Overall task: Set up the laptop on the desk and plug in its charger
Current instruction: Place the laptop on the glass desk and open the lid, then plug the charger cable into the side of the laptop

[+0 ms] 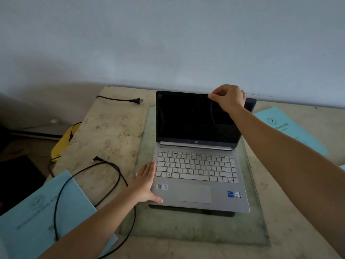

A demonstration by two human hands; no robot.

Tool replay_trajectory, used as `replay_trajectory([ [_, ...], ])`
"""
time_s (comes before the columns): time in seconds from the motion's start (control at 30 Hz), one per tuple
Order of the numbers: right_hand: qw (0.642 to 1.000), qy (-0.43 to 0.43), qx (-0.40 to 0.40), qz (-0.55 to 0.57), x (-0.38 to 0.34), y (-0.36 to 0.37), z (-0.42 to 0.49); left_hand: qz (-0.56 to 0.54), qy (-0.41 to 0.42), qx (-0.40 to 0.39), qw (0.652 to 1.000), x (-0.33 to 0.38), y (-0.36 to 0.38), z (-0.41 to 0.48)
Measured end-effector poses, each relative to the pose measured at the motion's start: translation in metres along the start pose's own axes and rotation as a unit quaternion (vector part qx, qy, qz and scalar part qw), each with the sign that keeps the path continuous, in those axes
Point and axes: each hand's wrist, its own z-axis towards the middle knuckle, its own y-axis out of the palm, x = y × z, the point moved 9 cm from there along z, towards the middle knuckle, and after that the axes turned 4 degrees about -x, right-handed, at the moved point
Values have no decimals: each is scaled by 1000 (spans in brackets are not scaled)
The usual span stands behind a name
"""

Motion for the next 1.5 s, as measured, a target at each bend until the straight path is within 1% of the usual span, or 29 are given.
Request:
replay_trajectory([
  [0.37,1000,6,-8,-18,2,4,5,-8,10,-2,1000,0,1,0],
  [0.43,999,9,-31,-17,0,6,4,-12,11,-2,1000,0,0,-1],
  [0.53,995,16,-93,-13,-5,8,5,-19,13,10,1000,1,-2,-2],
  [0.6,992,11,-123,9,-14,12,3,-34,21,30,999,2,-5,-5],
  [0.63,992,3,-124,23,-22,14,2,-45,27,46,998,1,-7,-8],
  [0.7,994,-35,-96,47,-48,20,-7,-71,36,97,992,-5,-17,-16],
  [0.73,993,-70,-72,57,-67,24,-16,-81,36,133,987,-10,-24,-22],
  [0.8,981,-170,-30,84,-113,37,-45,-94,25,203,974,-27,-38,-35],
  [0.83,970,-222,-28,99,-136,49,-64,-101,14,231,968,-37,-44,-43],
  [0.87,956,-267,-43,109,-157,67,-83,-107,0,253,961,-49,-49,-50],
  [0.9,944,-302,-74,114,-174,90,-102,-110,-15,271,956,-60,-53,-57],
  [0.97,919,-341,-171,95,-196,149,-139,-116,-51,295,947,-84,-58,-70],
  [1.0,909,-343,-227,71,-200,183,-156,-126,-67,305,942,-96,-60,-76],
  [1.03,899,-331,-282,43,-196,218,-170,-142,-81,314,935,-107,-60,-83],
  [1.1,884,-280,-374,-11,-173,279,-193,-168,-104,333,922,-125,-59,-96],
  [1.17,872,-221,-432,-55,-141,323,-209,-177,-115,354,911,-139,-58,-108],
  [1.23,866,-191,-451,-98,-119,351,-220,-178,-126,365,905,-152,-54,-116],
  [1.27,866,-192,-447,-116,-114,359,-223,-178,-135,367,903,-158,-51,-118],
  [1.33,864,-221,-431,-134,-114,369,-225,-183,-149,364,901,-167,-46,-119],
  [1.43,854,-274,-423,-126,-121,375,-224,-182,-155,347,907,-170,-41,-113],
  [1.5,859,-272,-421,-102,-120,374,-220,-177,-155,330,914,-167,-38,-107],
])
